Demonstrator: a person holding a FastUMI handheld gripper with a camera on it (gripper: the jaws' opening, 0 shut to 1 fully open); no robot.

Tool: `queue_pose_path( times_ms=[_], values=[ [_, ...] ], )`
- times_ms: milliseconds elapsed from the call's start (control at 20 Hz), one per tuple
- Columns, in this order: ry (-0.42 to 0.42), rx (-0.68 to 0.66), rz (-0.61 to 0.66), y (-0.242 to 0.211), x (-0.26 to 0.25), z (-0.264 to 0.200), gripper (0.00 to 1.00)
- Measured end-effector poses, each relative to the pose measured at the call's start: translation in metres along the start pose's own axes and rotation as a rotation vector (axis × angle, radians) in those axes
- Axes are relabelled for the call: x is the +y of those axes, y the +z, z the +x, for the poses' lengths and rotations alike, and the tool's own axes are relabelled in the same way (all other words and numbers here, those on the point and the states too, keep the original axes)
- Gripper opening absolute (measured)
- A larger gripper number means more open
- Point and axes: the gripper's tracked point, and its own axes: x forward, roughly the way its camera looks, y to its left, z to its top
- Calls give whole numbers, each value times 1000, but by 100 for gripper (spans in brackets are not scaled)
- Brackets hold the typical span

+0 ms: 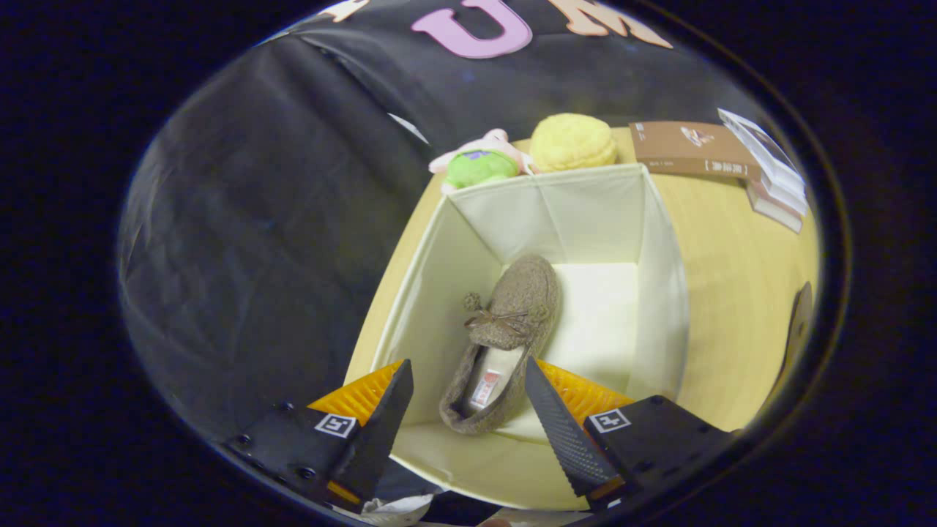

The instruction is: Open the storage box then place both shoes into the box .Put the left shoe in first, then the right shoe, with the right side of both shoes facing outward in a uniform manner.

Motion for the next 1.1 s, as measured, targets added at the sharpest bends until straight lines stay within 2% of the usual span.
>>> queue_pose_path(
  times_ms=[150, 400, 700, 1100],
  values=[
    [2, -95, -116, 9, -17, -35, 100],
    [-19, -250, -191, 22, -65, -92, 100],
    [-158, -333, -192, 32, -166, -160, 100],
    [-359, -363, -96, 18, -300, -227, 100]
  ],
)
